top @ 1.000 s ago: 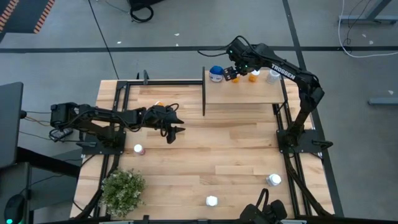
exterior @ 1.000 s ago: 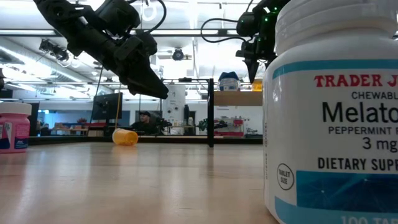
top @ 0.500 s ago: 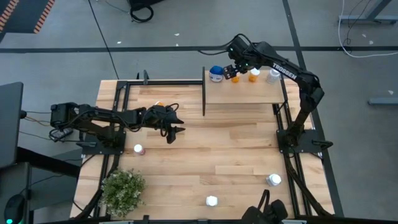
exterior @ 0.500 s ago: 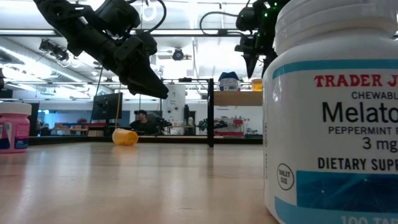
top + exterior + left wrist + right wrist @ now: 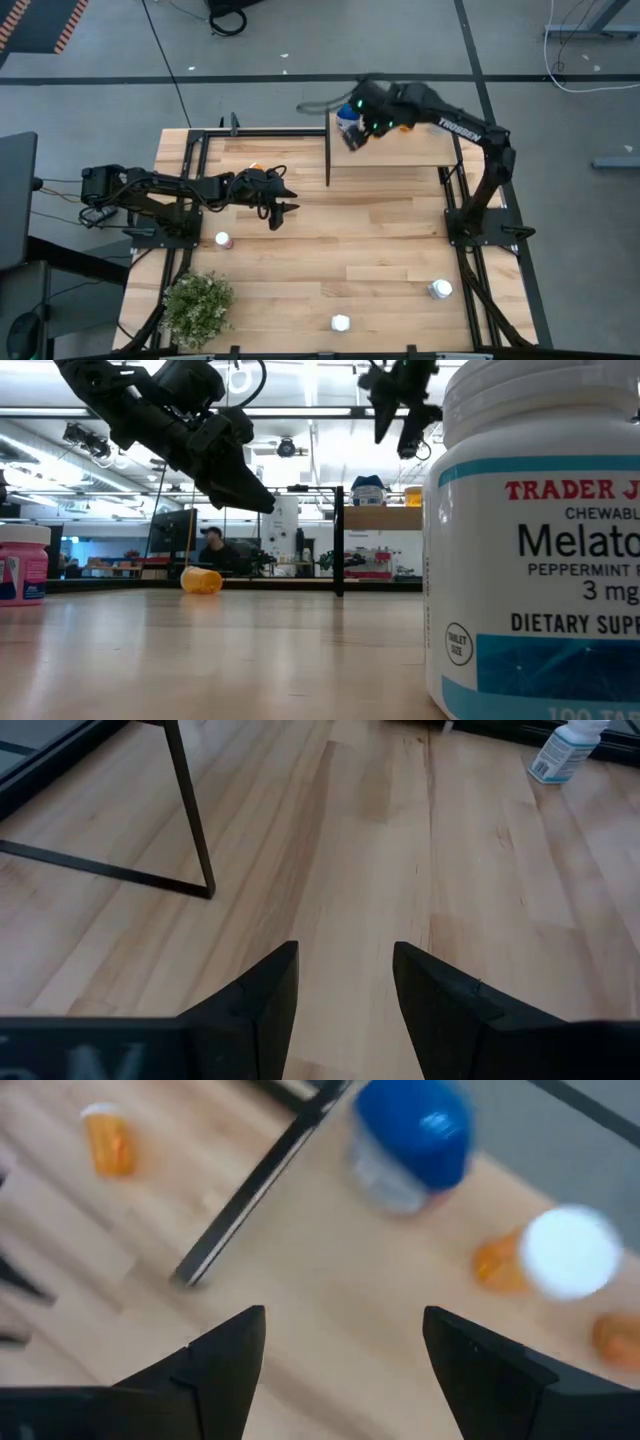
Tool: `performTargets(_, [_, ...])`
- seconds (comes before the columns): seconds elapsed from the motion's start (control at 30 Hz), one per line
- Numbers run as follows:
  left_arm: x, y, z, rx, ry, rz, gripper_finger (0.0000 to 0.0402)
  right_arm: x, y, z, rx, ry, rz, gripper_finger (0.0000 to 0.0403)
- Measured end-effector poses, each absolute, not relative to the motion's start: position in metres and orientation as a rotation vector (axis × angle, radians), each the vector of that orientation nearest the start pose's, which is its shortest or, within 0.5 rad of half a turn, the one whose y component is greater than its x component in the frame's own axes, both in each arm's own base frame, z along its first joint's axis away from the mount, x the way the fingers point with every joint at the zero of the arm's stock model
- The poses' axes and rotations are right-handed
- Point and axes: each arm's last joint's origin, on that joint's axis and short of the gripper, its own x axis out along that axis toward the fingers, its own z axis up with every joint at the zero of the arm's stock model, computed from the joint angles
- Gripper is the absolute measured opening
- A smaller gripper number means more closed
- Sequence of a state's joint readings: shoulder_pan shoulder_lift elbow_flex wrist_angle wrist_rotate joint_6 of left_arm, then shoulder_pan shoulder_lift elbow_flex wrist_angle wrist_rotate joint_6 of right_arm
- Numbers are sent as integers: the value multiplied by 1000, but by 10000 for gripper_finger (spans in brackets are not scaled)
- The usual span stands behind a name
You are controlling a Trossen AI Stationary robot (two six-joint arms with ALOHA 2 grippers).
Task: Pick and place medicine bottles onto shelf by color
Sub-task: Put the right white blue pill bottle on the shelf
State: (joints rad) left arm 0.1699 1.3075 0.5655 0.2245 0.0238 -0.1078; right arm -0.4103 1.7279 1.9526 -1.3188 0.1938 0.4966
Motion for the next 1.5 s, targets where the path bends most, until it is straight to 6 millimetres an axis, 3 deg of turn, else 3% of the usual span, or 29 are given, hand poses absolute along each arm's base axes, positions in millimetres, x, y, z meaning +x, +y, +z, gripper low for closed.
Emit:
performTargets(0.2, [253,43,189,-156,507,171,172,313,-68,383,496,1051,-815,280])
performTargets(0.47, [252,43,189,-158,515,171,172,321,33,379,477,1043,-667,280])
performTargets(0.67, [252,42,188,-195,524,181,172,296,100,372,540,1112,-722,280])
performTargets(0.8, [252,41,188,-235,525,159,172,280,141,354,590,1119,-753,280])
performTargets(1.07, [253,26,185,-261,556,93,172,237,186,286,608,1325,-961,280])
performTargets(1.27, [254,15,186,-237,557,50,172,213,205,281,662,1283,-1020,280])
performTargets(1.5, [255,16,187,-224,537,47,172,183,229,274,733,1409,-1096,280])
